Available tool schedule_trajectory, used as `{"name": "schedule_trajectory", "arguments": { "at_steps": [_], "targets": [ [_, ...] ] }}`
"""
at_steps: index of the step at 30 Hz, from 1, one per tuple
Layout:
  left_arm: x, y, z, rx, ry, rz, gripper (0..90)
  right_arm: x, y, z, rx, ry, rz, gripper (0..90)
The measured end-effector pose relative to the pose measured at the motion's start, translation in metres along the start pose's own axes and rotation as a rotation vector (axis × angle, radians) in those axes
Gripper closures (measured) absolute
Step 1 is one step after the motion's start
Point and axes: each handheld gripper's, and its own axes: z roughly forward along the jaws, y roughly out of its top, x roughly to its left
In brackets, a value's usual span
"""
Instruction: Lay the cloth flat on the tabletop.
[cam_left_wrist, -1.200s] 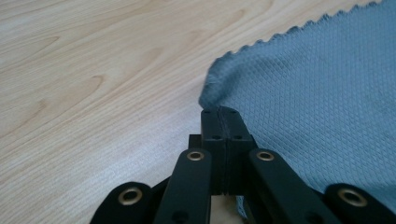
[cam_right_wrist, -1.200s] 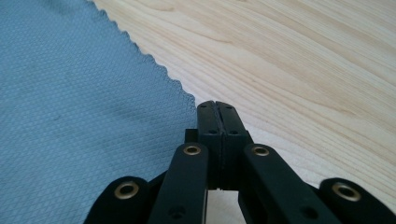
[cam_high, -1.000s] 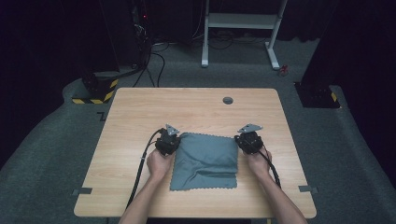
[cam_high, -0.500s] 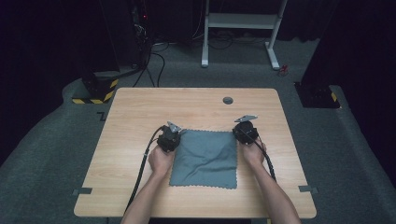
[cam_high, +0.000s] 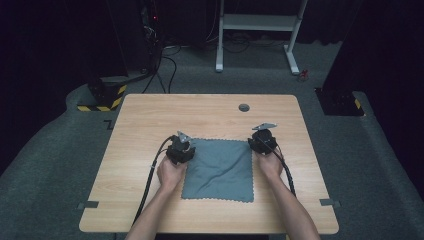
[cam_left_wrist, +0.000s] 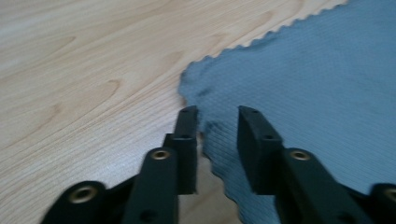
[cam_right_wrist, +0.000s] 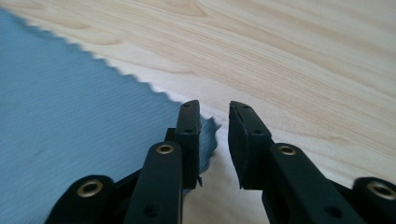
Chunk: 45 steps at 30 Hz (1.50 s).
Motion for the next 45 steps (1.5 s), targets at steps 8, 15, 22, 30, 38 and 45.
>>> {"name": "schedule_trajectory", "arguments": {
  "at_steps": [8,15,22,30,38,45],
  "targets": [
    [-0.026,-0.034,-0.057,-0.013,-0.130,0.085,55.4,0.026,-0.047,-0.067,-0.065,0.198,-0.153,76.1],
    [-0.054,-0.072,-0.073,0.034,-0.179,0.144,56.2,0.064,-0.099,-0.095,-0.015,0.269,-0.308,76.7],
    [-0.062,-0.082,-0.078,0.025,-0.182,0.144,56.9,0.074,-0.117,-0.100,0.006,0.308,-0.324,76.0],
    [-0.061,-0.083,-0.078,0.029,-0.179,0.108,52.4,0.074,-0.122,-0.105,0.022,0.307,-0.368,77.9],
    [-0.071,-0.086,-0.082,0.032,-0.180,0.105,52.2,0.067,-0.131,-0.111,0.010,0.308,-0.334,77.3],
    [-0.068,-0.080,-0.078,0.039,-0.207,0.112,47.4,0.055,-0.124,-0.106,0.001,0.277,-0.285,69.3]
  ]
}}
